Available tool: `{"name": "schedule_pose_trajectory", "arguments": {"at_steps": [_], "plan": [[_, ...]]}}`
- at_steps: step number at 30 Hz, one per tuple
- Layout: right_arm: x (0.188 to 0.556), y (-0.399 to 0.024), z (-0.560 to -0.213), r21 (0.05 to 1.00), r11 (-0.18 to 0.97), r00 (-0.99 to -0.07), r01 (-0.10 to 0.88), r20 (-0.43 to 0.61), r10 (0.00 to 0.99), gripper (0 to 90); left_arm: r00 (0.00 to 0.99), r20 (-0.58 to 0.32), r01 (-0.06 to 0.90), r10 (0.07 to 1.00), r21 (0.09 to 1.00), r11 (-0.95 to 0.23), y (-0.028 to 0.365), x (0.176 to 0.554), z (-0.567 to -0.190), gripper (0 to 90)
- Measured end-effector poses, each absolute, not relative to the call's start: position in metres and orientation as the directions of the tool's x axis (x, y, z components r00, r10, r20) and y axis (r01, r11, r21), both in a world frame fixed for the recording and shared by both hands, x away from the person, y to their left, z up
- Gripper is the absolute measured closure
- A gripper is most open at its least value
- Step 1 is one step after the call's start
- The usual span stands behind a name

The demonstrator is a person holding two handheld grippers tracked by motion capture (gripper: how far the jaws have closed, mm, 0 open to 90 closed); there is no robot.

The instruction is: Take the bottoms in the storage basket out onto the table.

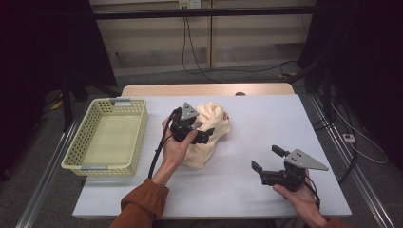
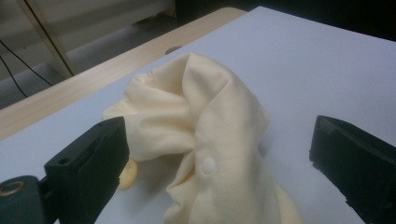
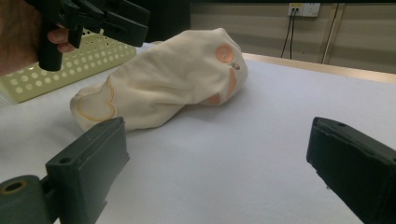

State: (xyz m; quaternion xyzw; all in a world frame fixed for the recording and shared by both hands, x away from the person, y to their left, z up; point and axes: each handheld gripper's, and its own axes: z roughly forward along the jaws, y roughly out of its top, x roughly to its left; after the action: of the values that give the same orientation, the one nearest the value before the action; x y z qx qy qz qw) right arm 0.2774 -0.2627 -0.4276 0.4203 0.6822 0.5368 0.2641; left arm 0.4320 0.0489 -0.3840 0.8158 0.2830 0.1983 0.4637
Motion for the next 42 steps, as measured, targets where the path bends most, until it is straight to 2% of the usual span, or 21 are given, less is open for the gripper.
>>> {"name": "schedule_pose_trajectory", "arguments": {"at_steps": [9, 14, 20, 29, 32, 42], "plan": [[0.281, -0.263, -0.427, 0.952, 0.050, -0.496, 0.302, 0.112, 0.861, 5.3, 0.770, 0.034, 0.279, 0.637, 0.880, -0.385, 0.058, 0.427, -0.375, 5.1], [0.283, -0.260, -0.429, 0.951, 0.061, -0.501, 0.304, 0.105, 0.859, 5.3, 0.759, 0.061, 0.260, 0.648, 0.884, -0.389, 0.061, 0.424, -0.372, 4.7], [0.284, -0.261, -0.429, 0.950, 0.057, -0.496, 0.307, 0.109, 0.861, 5.3, 0.762, 0.029, 0.263, 0.647, 0.899, -0.349, 0.066, 0.422, -0.366, 5.0], [0.280, -0.262, -0.429, 0.950, 0.056, -0.489, 0.306, 0.106, 0.866, 5.3, 0.760, 0.061, 0.235, 0.647, 0.902, -0.361, 0.071, 0.411, -0.361, 5.1], [0.279, -0.263, -0.428, 0.952, 0.058, -0.489, 0.301, 0.102, 0.866, 5.3, 0.754, 0.030, 0.261, 0.656, 0.903, -0.341, 0.075, 0.407, -0.361, 5.3], [0.276, -0.263, -0.427, 0.954, 0.061, -0.495, 0.294, 0.097, 0.864, 5.3, 0.742, 0.071, 0.220, 0.667, 0.914, -0.341, 0.096, 0.394, -0.350, 5.3]]}}
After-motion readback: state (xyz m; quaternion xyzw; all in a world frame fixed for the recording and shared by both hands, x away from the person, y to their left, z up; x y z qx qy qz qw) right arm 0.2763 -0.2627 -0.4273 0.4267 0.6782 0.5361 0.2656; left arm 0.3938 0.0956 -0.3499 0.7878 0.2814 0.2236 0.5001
